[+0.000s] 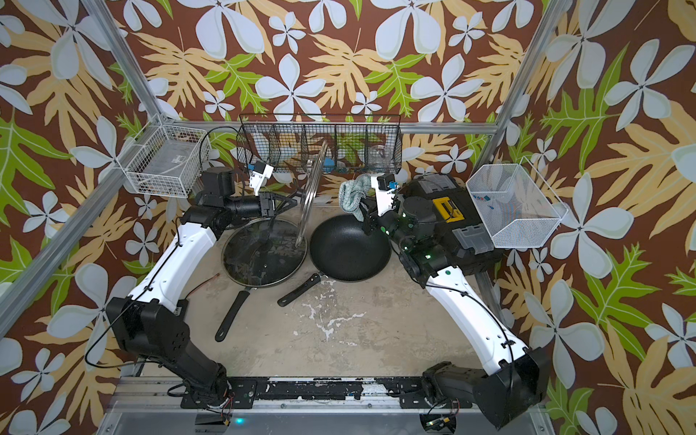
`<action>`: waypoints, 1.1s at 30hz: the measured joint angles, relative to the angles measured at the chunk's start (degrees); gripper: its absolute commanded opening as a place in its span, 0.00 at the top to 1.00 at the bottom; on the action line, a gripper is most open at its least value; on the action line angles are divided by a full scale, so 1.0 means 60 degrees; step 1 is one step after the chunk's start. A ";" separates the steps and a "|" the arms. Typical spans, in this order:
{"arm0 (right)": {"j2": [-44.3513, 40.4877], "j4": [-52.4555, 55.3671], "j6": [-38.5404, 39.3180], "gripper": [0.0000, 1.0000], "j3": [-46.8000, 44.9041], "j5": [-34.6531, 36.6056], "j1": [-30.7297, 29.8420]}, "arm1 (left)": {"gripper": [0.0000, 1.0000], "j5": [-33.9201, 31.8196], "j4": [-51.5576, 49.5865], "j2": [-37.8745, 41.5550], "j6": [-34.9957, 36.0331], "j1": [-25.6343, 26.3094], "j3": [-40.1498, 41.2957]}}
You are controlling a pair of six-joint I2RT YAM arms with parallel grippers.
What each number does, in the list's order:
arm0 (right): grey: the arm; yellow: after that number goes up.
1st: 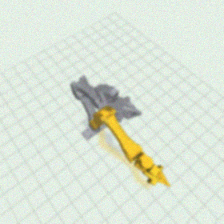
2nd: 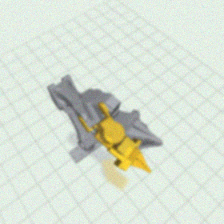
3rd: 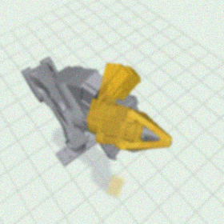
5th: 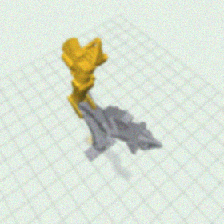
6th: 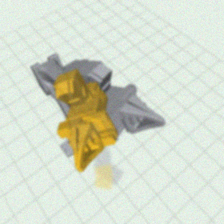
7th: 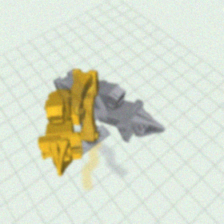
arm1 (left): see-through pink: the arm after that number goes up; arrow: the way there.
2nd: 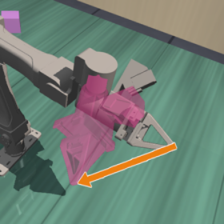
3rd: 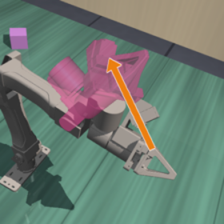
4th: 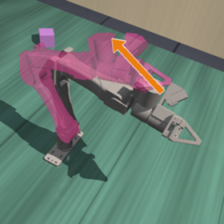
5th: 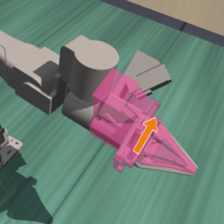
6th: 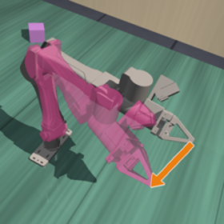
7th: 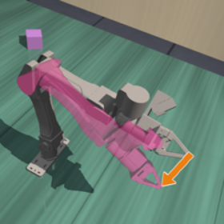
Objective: Wipe the pot lid with a cloth
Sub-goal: Wipe the pot lid.
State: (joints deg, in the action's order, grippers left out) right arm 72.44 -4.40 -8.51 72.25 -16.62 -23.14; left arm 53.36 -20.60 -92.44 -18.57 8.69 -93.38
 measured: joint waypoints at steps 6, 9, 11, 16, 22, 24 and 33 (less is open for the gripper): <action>-0.0350 0.0510 0.0361 1.00 0.0306 0.0124 0.0051 | 1.00 -0.1719 -0.0849 0.0667 0.2481 0.0098 0.0809; -0.0346 0.0707 0.0459 1.00 0.0412 0.0080 0.0051 | 1.00 -0.2452 -0.1177 0.0863 0.3785 0.0255 0.1078; -0.0291 0.0860 0.0484 1.00 0.0528 0.0004 0.0018 | 1.00 -0.2896 -0.1370 0.0962 0.4579 0.0379 0.1217; 0.0076 0.1453 0.1013 1.00 0.0965 0.0040 -0.0535 | 1.00 -0.4430 -0.1526 0.1220 0.6794 0.0801 0.1778; 0.0772 0.2408 0.1843 1.00 0.1435 0.1082 -0.1559 | 1.00 -0.5788 -0.1723 0.1501 0.8652 0.1016 0.2379; 0.1093 0.2718 0.2098 1.00 0.1581 0.1545 -0.1891 | 1.00 -0.6022 -0.1665 0.1588 0.8950 0.1071 0.2484; 0.2626 0.4258 0.2459 1.00 0.2852 0.2783 -0.2659 | 1.00 -0.6597 -0.1665 0.1701 0.9828 0.1268 0.2503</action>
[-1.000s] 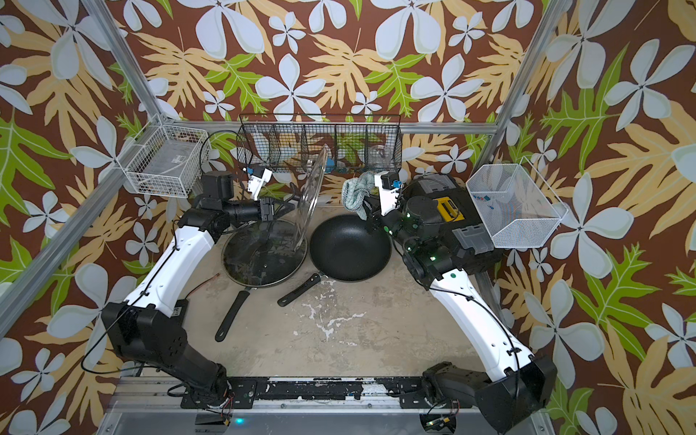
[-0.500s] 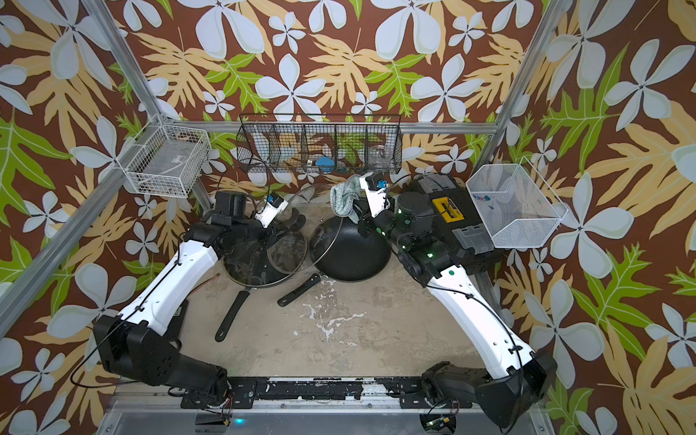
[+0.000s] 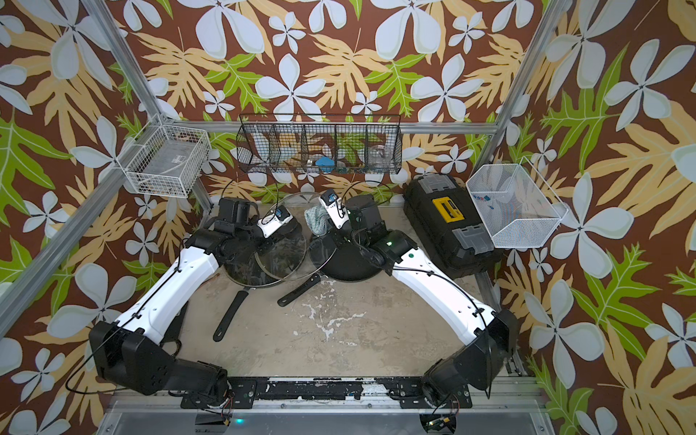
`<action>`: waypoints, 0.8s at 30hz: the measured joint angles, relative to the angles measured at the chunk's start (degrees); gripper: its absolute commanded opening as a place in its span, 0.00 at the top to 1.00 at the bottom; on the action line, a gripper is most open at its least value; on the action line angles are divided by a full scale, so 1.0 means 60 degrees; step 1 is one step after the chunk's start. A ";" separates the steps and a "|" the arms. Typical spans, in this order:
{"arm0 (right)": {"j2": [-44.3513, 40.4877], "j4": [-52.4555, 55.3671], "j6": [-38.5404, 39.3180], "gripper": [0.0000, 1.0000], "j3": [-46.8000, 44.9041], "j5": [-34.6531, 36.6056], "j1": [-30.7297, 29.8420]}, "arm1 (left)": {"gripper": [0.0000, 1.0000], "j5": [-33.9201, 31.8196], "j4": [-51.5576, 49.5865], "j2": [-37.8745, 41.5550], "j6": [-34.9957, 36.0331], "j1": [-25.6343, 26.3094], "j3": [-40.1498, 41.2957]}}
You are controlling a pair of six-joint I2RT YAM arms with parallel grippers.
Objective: Wipe the pot lid with a cloth
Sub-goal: Wipe the pot lid.
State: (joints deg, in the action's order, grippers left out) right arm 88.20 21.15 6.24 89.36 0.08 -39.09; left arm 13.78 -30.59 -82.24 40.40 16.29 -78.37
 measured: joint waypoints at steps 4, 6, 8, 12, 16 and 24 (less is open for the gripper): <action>0.0554 0.0550 0.0029 1.00 0.0608 0.0295 -0.0131 | 1.00 -0.0069 -0.0033 0.0000 0.0098 0.0106 -0.0091; 0.0736 0.0834 0.0022 1.00 0.0790 0.0444 -0.0131 | 1.00 -0.0084 -0.0007 0.0000 0.0266 0.0149 -0.0189; 0.0885 0.1093 -0.0015 1.00 0.0947 0.0546 -0.0142 | 1.00 -0.0124 -0.0011 0.0000 0.0474 0.0164 -0.0328; 0.1056 0.1351 -0.0098 1.00 0.1042 0.0506 -0.0186 | 1.00 -0.0149 0.0080 0.0000 0.0721 0.0171 -0.0528; 0.0987 0.1351 -0.0193 1.00 0.0790 0.0237 -0.0284 | 1.00 -0.0288 0.0066 -0.0018 0.0976 0.0226 -0.0561; 0.0659 0.1228 -0.0331 1.00 0.0007 -0.0780 -0.1086 | 1.00 -0.0404 0.0160 -0.0146 0.0969 0.0277 -0.0612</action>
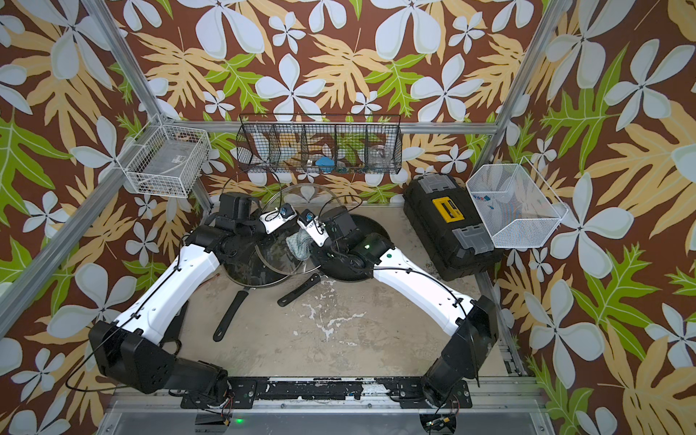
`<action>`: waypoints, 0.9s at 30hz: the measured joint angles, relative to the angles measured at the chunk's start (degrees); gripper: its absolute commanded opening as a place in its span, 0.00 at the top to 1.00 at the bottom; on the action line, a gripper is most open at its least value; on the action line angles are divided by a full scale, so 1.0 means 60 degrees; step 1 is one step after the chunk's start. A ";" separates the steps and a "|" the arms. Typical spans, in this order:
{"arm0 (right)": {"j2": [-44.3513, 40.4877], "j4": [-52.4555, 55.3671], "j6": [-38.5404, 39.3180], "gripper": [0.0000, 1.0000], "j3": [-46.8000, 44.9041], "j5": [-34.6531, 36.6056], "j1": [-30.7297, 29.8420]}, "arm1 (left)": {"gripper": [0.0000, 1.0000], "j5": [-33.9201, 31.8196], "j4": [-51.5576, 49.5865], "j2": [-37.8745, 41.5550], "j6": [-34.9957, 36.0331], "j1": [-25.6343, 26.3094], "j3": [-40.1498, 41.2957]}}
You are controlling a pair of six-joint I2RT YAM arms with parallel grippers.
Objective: Wipe the pot lid with a cloth
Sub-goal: Wipe the pot lid.
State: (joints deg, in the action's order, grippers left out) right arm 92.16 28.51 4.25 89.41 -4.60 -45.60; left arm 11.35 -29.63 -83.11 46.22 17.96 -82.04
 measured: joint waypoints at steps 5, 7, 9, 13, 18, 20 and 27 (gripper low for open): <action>-0.0299 -0.0313 -0.0233 1.00 -0.0470 0.0026 0.0073 | 1.00 -0.0029 0.0044 -0.0011 -0.0062 0.0022 -0.0047; -0.0357 -0.0335 -0.0251 1.00 -0.0510 0.0117 0.0386 | 1.00 -0.0025 0.0044 -0.0011 -0.0069 0.0033 -0.0058; -0.0412 -0.0393 -0.0313 1.00 -0.0521 0.0251 0.0831 | 1.00 -0.0058 0.0047 -0.0011 -0.0084 0.0036 -0.0066; -0.0219 -0.0597 -0.0157 1.00 -0.0233 0.0317 0.1679 | 1.00 -0.0109 0.0022 -0.0011 -0.0095 0.0036 -0.0124; 0.0816 -0.0535 0.0357 1.00 0.1177 0.0426 0.2218 | 1.00 -0.0255 -0.0033 -0.0007 -0.0084 0.0091 -0.0208; 0.1253 -0.0510 0.0565 1.00 0.1810 0.0517 0.2262 | 1.00 -0.0255 -0.0047 -0.0007 -0.0080 0.0113 -0.0211; 0.0780 -0.0495 0.0838 1.00 0.1213 0.0273 0.1661 | 1.00 -0.0233 -0.0069 -0.0007 -0.0117 0.0189 -0.0211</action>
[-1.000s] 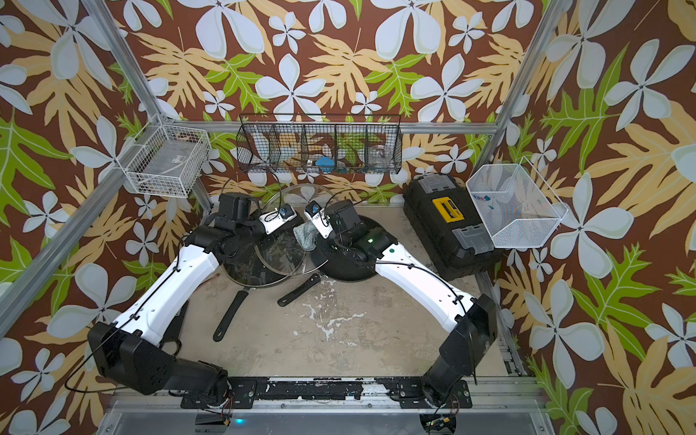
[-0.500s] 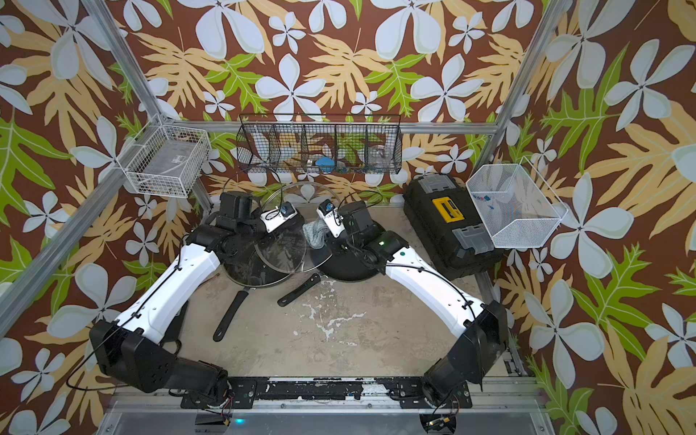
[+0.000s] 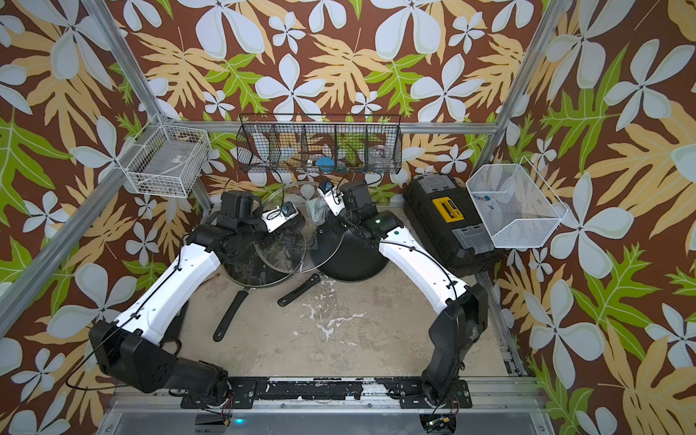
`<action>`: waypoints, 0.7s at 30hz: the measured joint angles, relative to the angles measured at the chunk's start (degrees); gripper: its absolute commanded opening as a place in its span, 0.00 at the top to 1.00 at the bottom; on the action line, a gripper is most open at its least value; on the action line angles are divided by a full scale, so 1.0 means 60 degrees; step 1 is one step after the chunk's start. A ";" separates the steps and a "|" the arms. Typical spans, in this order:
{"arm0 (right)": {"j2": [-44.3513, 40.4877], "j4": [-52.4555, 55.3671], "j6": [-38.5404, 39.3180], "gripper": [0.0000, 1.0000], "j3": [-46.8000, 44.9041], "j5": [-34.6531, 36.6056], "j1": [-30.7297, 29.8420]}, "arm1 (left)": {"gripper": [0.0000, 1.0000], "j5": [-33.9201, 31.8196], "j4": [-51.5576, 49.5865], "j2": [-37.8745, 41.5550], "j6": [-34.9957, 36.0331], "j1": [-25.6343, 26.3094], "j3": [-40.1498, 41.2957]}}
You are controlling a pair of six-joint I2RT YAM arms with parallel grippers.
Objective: Wipe the pot lid with a cloth
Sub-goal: Wipe the pot lid.
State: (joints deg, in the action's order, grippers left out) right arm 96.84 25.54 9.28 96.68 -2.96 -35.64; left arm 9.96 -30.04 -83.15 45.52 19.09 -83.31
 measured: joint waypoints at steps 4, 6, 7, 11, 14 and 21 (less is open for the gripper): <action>-0.1311 -0.0474 -0.0328 1.00 -0.1858 -0.0732 -0.0663 | 1.00 0.0142 0.0124 0.0000 -0.0055 0.0000 0.0000; -0.1734 -0.0743 -0.0696 1.00 -0.2477 -0.0943 -0.0922 | 1.00 0.0146 0.0193 0.0000 -0.0069 0.0015 0.0000; -0.1891 -0.0878 -0.0860 1.00 -0.2721 -0.1111 -0.1075 | 1.00 0.0153 0.0229 0.0000 -0.0076 0.0015 0.0000; -0.2025 -0.1392 -0.1508 1.00 -0.3180 -0.1738 -0.1599 | 1.00 0.0164 0.0291 -0.0036 -0.0131 0.0066 -0.0091; -0.1836 -0.1483 -0.1752 1.00 -0.3060 -0.1829 -0.1687 | 1.00 0.0178 0.0328 -0.0047 -0.0142 0.0127 -0.0124; -0.2051 -0.1461 -0.1632 1.00 -0.2750 -0.1366 -0.1075 | 1.00 0.0168 0.0339 -0.0084 -0.0113 0.0186 -0.0160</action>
State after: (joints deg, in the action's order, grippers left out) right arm 84.53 16.78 -0.51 80.18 -11.16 -42.09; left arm 10.96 -28.01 -83.66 44.84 20.21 -84.27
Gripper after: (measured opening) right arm 0.082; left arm 0.333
